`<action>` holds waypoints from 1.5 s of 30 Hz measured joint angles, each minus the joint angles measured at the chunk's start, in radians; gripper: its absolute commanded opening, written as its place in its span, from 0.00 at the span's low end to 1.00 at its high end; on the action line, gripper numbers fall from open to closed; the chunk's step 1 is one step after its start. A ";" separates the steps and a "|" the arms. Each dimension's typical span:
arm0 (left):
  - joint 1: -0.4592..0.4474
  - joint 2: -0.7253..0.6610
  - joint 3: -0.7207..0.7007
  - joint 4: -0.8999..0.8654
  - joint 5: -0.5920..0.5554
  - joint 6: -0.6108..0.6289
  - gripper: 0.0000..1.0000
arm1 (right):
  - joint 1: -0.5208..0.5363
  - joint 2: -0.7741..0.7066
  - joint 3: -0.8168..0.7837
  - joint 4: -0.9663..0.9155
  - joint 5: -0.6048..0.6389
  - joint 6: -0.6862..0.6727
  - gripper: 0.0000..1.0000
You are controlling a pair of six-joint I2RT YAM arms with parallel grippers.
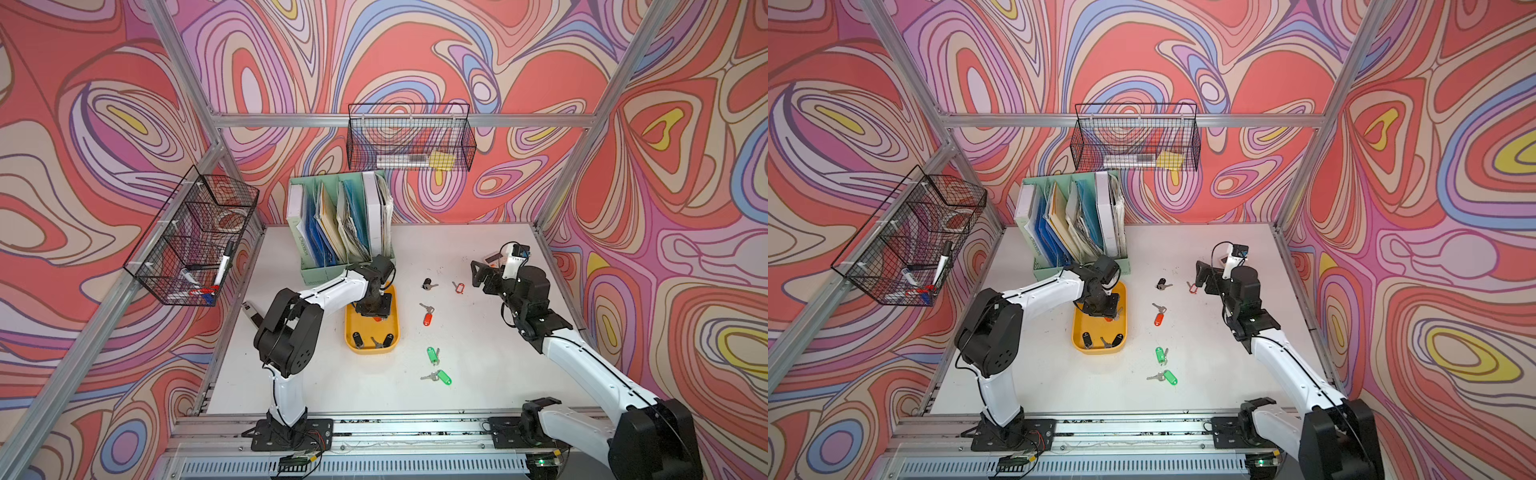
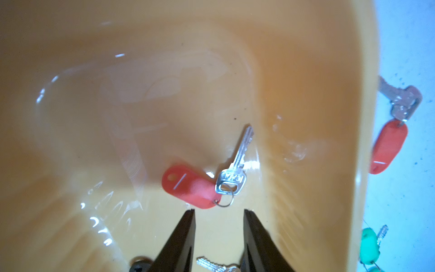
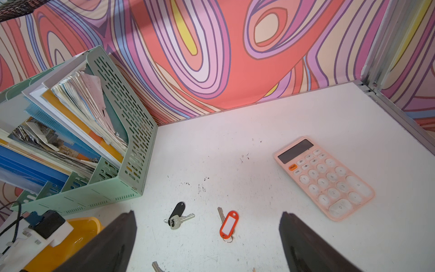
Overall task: Take the keys out of the storage box
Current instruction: Move the key to the storage box, then pick up the key from the storage box.
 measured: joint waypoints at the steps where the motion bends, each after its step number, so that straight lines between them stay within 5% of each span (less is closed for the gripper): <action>1: -0.011 0.011 0.019 -0.007 -0.009 0.005 0.38 | 0.000 0.000 -0.001 0.000 0.000 0.000 0.98; 24: -0.045 0.110 0.076 -0.078 -0.073 0.051 0.32 | -0.002 0.000 -0.003 0.000 0.000 0.000 0.98; 33: -0.045 0.121 0.088 -0.078 -0.101 0.053 0.12 | -0.005 0.000 -0.003 0.000 0.000 0.001 0.98; 45: -0.045 0.085 0.069 -0.080 -0.147 0.053 0.00 | -0.008 0.000 -0.010 0.002 -0.001 0.003 0.98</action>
